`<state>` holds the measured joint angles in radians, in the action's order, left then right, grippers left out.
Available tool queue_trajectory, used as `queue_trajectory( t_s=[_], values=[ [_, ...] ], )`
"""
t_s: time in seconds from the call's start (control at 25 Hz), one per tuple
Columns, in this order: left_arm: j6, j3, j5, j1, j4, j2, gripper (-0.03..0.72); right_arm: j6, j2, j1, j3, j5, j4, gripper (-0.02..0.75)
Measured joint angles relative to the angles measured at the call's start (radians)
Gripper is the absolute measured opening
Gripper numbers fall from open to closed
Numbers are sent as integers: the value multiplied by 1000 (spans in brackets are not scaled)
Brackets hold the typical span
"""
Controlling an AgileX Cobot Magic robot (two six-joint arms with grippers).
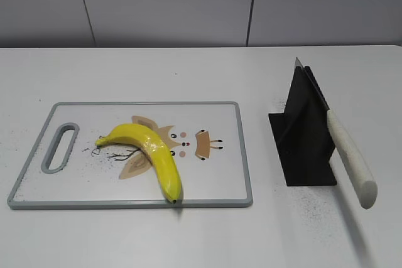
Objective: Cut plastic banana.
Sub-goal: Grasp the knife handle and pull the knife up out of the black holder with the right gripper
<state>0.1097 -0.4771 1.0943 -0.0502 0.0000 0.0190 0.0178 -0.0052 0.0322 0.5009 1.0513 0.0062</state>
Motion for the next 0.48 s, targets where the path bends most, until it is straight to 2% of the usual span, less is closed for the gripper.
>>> queue_trajectory(
  t_s=[0.48],
  values=[
    [0,0,0,0,0,0,530,0,0,0,0,0,0,581]
  ],
)
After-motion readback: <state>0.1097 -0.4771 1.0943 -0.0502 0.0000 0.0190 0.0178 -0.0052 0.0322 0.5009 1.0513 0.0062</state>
